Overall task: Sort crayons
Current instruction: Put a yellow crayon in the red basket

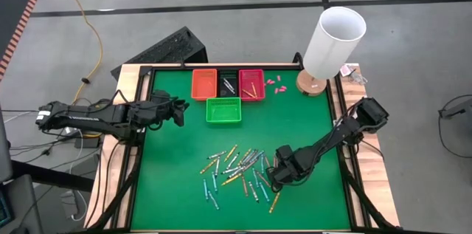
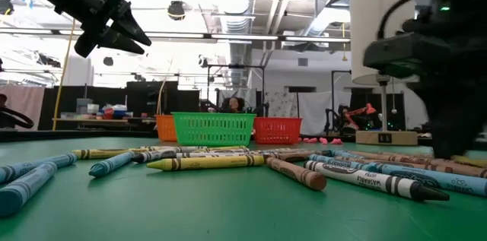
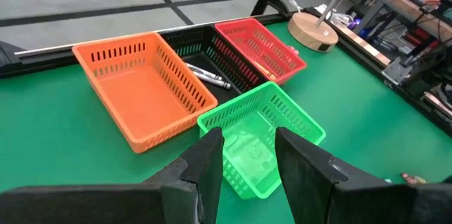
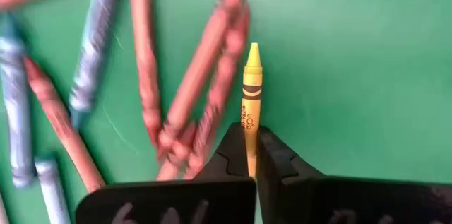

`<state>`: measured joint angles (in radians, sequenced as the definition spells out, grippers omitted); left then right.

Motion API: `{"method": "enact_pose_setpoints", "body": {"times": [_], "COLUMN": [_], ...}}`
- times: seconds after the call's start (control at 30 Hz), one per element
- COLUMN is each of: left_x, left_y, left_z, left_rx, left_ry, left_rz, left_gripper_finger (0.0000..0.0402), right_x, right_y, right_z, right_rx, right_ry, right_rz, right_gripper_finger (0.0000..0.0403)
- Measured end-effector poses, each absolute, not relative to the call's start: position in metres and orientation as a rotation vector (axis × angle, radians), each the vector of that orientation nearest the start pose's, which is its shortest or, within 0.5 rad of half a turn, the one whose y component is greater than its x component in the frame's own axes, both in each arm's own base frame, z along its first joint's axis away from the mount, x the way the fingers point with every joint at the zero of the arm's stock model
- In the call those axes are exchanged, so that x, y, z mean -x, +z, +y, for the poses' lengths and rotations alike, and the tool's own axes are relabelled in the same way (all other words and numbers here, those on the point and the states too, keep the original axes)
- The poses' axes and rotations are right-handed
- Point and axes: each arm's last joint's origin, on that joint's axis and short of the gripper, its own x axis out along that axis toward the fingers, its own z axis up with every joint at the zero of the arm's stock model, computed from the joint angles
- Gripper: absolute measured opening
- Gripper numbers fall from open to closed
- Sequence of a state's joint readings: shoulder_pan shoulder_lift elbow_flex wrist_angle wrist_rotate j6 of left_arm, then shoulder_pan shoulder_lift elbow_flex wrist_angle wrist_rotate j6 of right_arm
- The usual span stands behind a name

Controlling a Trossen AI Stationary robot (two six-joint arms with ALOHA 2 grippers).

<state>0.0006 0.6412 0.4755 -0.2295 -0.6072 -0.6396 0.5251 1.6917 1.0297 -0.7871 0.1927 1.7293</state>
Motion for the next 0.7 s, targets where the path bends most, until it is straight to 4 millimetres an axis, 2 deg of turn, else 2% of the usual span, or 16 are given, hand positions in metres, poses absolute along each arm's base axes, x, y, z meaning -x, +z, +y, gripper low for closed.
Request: {"method": "enact_pose_setpoints", "body": {"times": [0.17, 0.3, 0.53, 0.7], "left_x": [-0.145, -0.145, -0.145, -0.145], "left_y": [0.245, 0.245, 0.246, 0.246], "left_z": [0.016, 0.016, 0.016, 0.016], "left_rx": [0.492, 0.498, 0.514, 0.537], "left_ry": [0.671, 0.670, 0.669, 0.671], "left_rz": [0.189, 0.183, 0.171, 0.163], "left_gripper_finger": [0.0119, 0.0119, 0.0119, 0.0119], "right_x": [-0.264, -0.273, -0.292, -0.303], "right_y": [0.195, 0.223, 0.254, 0.265], "right_z": [0.121, 0.085, -0.020, -0.096], "right_rx": [-0.829, -0.712, -0.551, -0.553], "right_ry": [-0.895, -0.852, -0.772, -0.662], "right_rz": [1.146, 1.096, 0.924, 0.744], "right_gripper_finger": [0.0003, 0.0002, 0.0001, 0.0000]}}
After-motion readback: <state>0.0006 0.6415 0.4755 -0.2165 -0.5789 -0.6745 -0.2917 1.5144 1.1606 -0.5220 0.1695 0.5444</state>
